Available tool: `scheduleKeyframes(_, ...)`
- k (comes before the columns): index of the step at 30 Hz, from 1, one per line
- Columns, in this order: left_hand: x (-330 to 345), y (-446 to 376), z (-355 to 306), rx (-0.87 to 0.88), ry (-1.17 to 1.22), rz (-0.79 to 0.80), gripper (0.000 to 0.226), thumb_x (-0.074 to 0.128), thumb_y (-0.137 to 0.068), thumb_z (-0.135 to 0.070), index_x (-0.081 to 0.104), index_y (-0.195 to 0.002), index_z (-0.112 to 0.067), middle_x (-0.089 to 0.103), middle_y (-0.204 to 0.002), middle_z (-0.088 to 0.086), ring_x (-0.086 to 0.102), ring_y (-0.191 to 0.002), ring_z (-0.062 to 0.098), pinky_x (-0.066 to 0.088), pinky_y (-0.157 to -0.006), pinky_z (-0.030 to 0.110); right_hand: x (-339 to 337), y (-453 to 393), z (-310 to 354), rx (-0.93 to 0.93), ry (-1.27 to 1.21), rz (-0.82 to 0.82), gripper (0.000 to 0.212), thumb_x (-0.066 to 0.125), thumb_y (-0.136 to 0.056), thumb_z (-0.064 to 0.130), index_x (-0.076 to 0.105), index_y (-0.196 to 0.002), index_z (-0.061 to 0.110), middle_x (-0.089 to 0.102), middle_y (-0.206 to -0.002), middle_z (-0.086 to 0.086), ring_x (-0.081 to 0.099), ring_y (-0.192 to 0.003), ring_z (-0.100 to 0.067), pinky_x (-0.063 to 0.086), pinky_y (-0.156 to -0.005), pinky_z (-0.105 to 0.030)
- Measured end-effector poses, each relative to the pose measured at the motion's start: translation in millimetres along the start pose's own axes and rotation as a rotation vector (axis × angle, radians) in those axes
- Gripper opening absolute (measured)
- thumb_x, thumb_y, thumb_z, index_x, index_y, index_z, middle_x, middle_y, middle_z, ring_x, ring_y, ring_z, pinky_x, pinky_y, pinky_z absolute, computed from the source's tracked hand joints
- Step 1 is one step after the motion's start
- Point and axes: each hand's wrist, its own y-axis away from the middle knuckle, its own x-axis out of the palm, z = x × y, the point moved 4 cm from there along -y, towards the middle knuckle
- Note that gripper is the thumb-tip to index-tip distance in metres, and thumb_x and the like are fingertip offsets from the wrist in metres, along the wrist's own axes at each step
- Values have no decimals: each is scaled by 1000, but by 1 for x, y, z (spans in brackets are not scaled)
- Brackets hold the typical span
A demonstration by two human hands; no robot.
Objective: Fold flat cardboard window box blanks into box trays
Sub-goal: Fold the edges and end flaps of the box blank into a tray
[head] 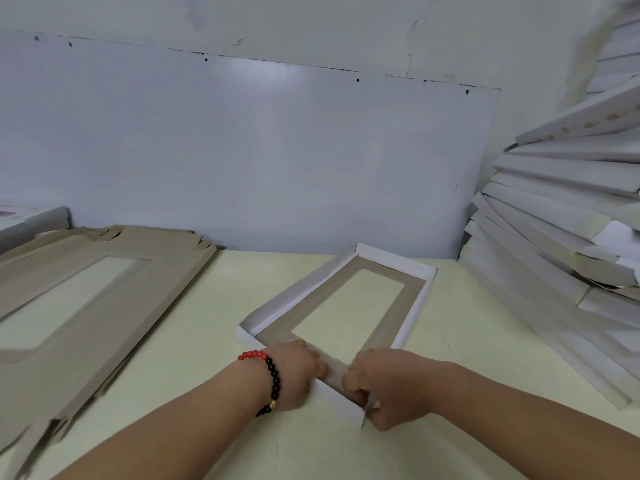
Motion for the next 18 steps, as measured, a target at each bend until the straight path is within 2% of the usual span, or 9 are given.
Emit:
scheduleKeyframes(3,1,1,0,-26,9,-10,35,40,-91,-11,54,-122,-19,53,-115,1,45,-113,24,44,-92,37,2,1,4,5,24,10,15,56,-80,17,45,-87,25,52,-90,-4,51,-91,-26,44,-77,-35)
scheduleKeyframes(6,1,3,0,-61,29,-38,35,39,-92,-10,54,-124,-18,54,-115,2,45,-113,24,43,-91,35,4,2,5,3,94,-13,11,52,-83,12,54,-93,14,56,-95,-6,50,-94,-26,43,-82,-37)
scheduleKeyframes(8,1,6,-1,-92,43,-48,36,39,-92,-10,54,-123,-17,55,-115,3,47,-112,24,43,-89,34,5,3,3,42,15,-48,17,53,-83,11,57,-99,14,60,-99,-5,52,-94,-24,44,-86,-36)
scheduleKeyframes(10,2,8,-3,-105,43,-60,34,38,-92,-11,54,-121,-17,55,-112,4,51,-109,26,43,-86,35,3,6,3,74,-175,-105,26,56,-81,10,56,-104,21,62,-95,6,54,-88,-15,42,-85,-26)
scheduleKeyframes(13,2,12,-6,-107,34,-99,31,39,-92,-12,54,-118,-17,54,-110,5,52,-107,27,42,-83,34,1,7,6,98,-306,-127,35,56,-77,8,53,-106,27,53,-81,16,48,-80,-8,29,-77,-14)
scheduleKeyframes(16,2,14,-7,-104,30,-134,29,39,-93,-13,55,-118,-17,54,-110,6,52,-106,28,40,-81,33,1,7,9,90,-184,-120,30,54,-76,10,48,-102,25,39,-78,14,37,-81,-14,23,-75,-16)
scheduleKeyframes(18,1,15,-9,-92,34,-154,29,39,-94,-14,54,-118,-17,54,-110,6,52,-106,28,39,-80,33,2,8,12,98,-95,-96,27,53,-77,11,44,-98,24,33,-79,10,32,-81,-19,15,-68,-11)
